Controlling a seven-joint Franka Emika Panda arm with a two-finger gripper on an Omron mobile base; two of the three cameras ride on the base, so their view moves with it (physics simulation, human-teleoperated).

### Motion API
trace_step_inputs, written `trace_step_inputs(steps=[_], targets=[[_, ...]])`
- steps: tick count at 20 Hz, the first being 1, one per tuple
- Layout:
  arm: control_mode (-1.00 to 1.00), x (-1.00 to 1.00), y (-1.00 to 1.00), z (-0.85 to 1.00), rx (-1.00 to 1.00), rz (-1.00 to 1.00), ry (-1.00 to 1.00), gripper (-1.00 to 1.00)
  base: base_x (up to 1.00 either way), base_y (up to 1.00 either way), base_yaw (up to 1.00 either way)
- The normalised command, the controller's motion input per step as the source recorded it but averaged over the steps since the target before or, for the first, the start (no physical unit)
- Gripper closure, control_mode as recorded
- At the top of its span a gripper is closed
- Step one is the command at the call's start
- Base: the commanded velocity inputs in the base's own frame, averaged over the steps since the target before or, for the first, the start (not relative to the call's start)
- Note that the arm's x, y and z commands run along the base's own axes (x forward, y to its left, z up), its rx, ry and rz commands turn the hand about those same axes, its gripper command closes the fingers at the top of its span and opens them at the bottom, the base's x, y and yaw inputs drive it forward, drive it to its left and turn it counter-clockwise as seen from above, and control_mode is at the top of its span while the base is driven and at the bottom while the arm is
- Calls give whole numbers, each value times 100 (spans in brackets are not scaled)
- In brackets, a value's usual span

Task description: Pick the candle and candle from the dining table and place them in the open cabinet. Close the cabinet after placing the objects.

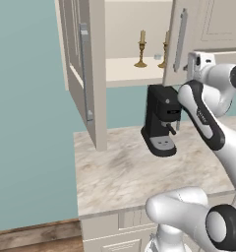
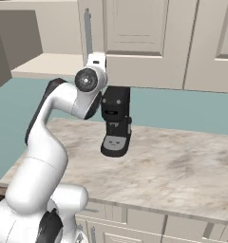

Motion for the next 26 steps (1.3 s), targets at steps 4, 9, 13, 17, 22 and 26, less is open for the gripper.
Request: trace_step_inputs(steps=[4, 9, 13, 17, 22, 26], targets=[[-100, 37, 0, 0, -4, -7, 0, -100, 0, 0, 0], [-100, 20, 0, 1, -4, -5, 0, -100, 0, 0, 0], [-100, -21, 1, 4, -3, -1, -5, -100, 0, 0, 0], [-100, -78, 6, 1, -3, 0, -11, -100, 0, 0, 0], [-100, -76, 19, 0, -3, 0, -5, -100, 0, 0, 0], [-100, -8, 9, -15, -2, 0, 8, -100, 0, 0, 0]])
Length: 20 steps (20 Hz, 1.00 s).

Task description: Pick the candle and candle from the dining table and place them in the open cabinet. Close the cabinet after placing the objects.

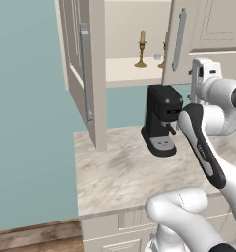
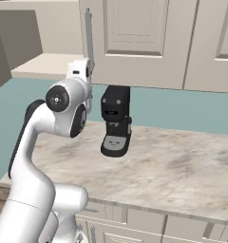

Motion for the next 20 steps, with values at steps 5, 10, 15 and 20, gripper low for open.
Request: trace_step_inputs(steps=[5, 10, 15, 20], targets=[[-100, -36, 4, -17, -1, 0, 0, -100, 0, 0, 0], [-100, -40, 19, -11, -1, 0, 0, -100, 0, 0, 0], [-100, -16, 37, -7, -3, 0, 0, -100, 0, 0, 0], [-100, -11, 36, -25, -10, 0, 0, -100, 0, 0, 0]])
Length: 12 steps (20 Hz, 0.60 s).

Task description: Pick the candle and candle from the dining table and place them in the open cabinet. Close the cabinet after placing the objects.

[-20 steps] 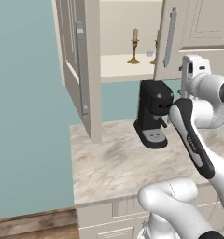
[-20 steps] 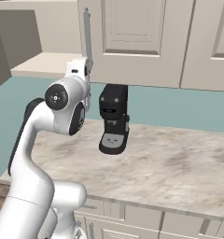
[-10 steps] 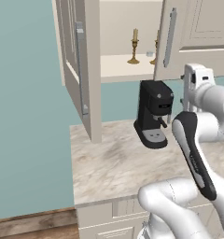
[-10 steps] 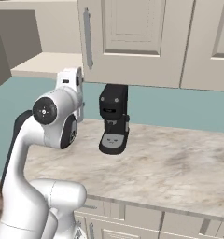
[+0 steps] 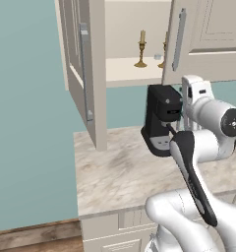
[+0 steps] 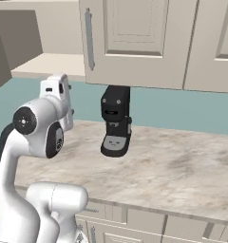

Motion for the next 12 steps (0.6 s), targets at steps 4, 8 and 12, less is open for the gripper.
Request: trace_step_inputs(steps=[4, 8, 12], targets=[[-100, -12, 33, -31, -14, -1, 0, -100, 0, 0, 0], [-100, -13, 29, -29, -15, -3, -1, -100, 0, 0, 0], [-100, -12, 29, -29, -15, -3, -3, -100, 0, 0, 0]])
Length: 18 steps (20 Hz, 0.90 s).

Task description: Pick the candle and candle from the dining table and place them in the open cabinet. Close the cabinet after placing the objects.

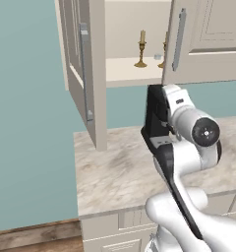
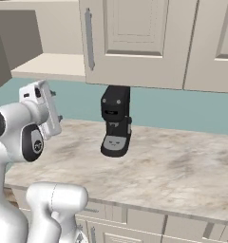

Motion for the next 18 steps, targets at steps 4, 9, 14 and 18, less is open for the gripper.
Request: trace_step_inputs(steps=[4, 9, 14, 18], targets=[[-100, -13, 21, -25, -14, -5, -9, -100, 0, 0, 0], [-100, -57, 3, -16, -11, -5, -26, -100, 0, 0, 0], [-100, -28, 9, -35, -13, 0, -17, -100, 0, 0, 0], [-100, -10, -5, -59, -18, 1, -29, -100, 0, 0, 0]])
